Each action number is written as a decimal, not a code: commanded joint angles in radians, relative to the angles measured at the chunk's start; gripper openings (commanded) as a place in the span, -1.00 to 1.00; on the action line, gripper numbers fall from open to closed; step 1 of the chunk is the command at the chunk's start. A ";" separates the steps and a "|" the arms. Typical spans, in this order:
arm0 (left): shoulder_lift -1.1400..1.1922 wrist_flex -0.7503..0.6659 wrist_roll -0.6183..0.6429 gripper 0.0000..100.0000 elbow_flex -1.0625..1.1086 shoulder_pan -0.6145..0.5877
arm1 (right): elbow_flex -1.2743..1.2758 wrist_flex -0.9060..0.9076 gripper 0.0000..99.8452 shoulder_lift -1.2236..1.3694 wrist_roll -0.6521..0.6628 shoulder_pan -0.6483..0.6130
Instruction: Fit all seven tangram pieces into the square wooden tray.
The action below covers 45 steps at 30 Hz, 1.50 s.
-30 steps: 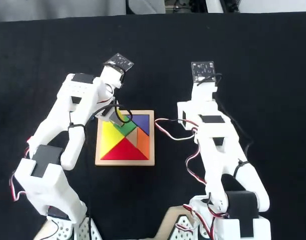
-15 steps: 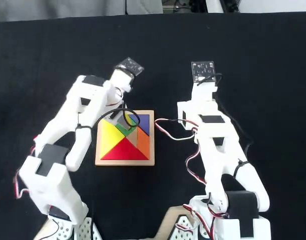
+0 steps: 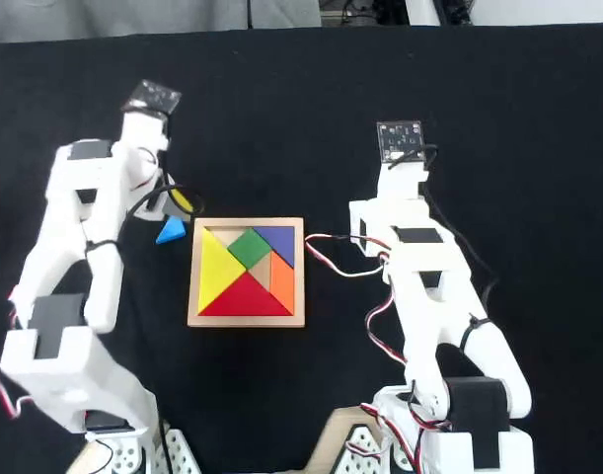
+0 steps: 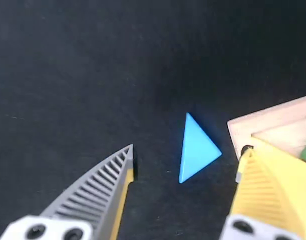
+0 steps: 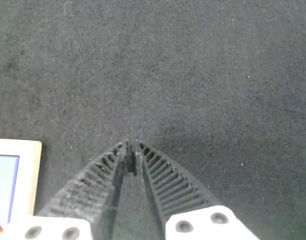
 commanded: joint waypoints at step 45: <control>0.206 -0.051 -0.057 -0.36 -0.096 -0.008 | -0.004 -0.021 -0.98 -0.048 0.011 0.015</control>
